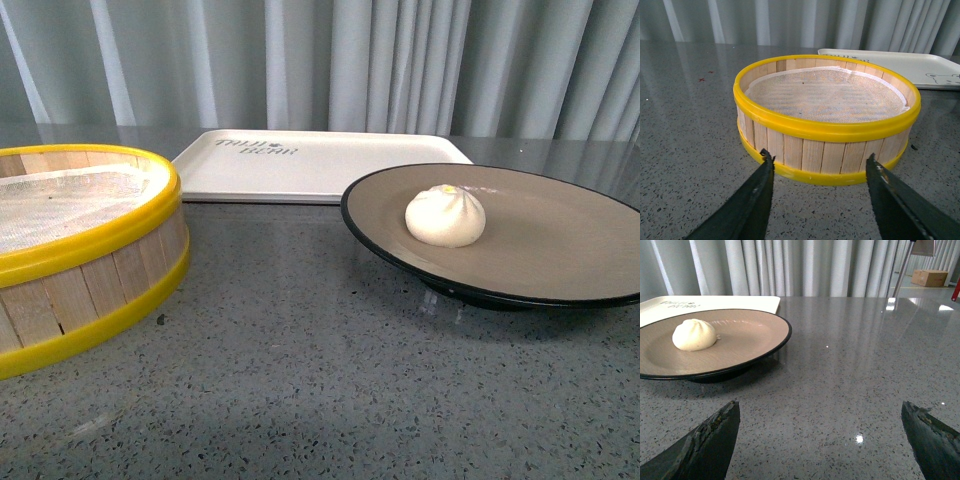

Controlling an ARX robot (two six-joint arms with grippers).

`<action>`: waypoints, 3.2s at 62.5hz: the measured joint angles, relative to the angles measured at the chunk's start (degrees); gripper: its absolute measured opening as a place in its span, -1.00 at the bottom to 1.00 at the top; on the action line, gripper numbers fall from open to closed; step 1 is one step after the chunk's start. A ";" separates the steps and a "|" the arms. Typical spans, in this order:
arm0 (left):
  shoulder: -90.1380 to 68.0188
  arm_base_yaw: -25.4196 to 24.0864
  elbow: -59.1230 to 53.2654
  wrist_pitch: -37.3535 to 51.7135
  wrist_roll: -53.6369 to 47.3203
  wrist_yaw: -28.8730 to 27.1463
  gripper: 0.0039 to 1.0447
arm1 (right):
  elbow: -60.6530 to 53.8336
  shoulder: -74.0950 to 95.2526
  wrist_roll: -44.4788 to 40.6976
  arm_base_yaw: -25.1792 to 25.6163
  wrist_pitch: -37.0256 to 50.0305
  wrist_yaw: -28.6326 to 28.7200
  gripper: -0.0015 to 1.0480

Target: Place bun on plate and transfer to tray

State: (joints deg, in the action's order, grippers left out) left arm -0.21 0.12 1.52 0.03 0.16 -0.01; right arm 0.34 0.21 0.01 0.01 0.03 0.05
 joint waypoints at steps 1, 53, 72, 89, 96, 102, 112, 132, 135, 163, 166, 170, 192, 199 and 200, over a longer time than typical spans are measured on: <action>0.00 0.00 0.00 0.00 0.00 0.00 0.35 | -0.02 0.00 0.00 0.00 0.00 0.00 0.84; 0.00 0.00 0.00 0.00 -0.02 0.00 0.88 | 25.57 55.49 40.26 6.40 13.40 19.21 0.84; 0.00 0.00 0.00 0.00 -0.02 0.00 0.88 | 27.36 60.96 61.57 6.64 11.58 27.04 0.84; 0.00 0.00 0.00 0.00 -0.02 0.00 0.88 | 31.65 68.57 67.43 5.33 13.86 30.47 0.84; 0.00 0.00 0.00 0.00 -0.02 0.00 0.88 | 33.31 73.31 68.70 3.13 14.82 30.97 0.84; 0.00 0.00 0.00 0.00 -0.02 0.00 0.88 | 35.04 77.26 69.46 1.73 15.85 32.50 0.84; 0.00 0.00 0.00 0.00 -0.02 0.00 0.88 | 37.24 80.46 69.85 0.31 16.39 33.57 0.82; 0.00 0.00 0.00 0.00 -0.02 0.00 0.88 | 37.38 80.26 68.81 -1.07 15.30 34.10 -0.21; 0.00 0.00 0.00 0.00 -0.02 0.00 0.88 | 37.38 80.15 68.72 -1.09 15.21 34.10 -0.37; 0.02 0.00 0.00 0.00 -0.02 0.00 0.88 | 36.02 76.87 67.69 -1.16 15.96 33.44 -0.94; 0.00 0.00 0.00 0.00 -0.02 0.00 0.88 | 35.52 75.76 67.71 -0.87 17.11 33.46 -0.94; 0.00 0.00 0.00 0.00 -0.02 0.00 0.88 | 35.08 74.42 67.71 -0.02 19.37 33.66 -0.94; 0.00 0.00 0.00 0.00 -0.02 0.00 0.88 | 46.93 87.97 68.70 3.50 23.91 34.77 -0.94; 0.00 0.00 0.00 0.00 -0.02 0.00 0.88 | 54.86 93.98 70.64 2.01 23.58 34.73 -0.94; 0.00 0.00 0.00 0.00 -0.02 0.00 0.88 | 56.52 95.06 71.12 1.62 23.30 34.67 -0.94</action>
State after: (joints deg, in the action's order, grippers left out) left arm -0.21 0.12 1.52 0.03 0.14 -0.01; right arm 56.86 95.26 71.13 1.63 23.33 34.72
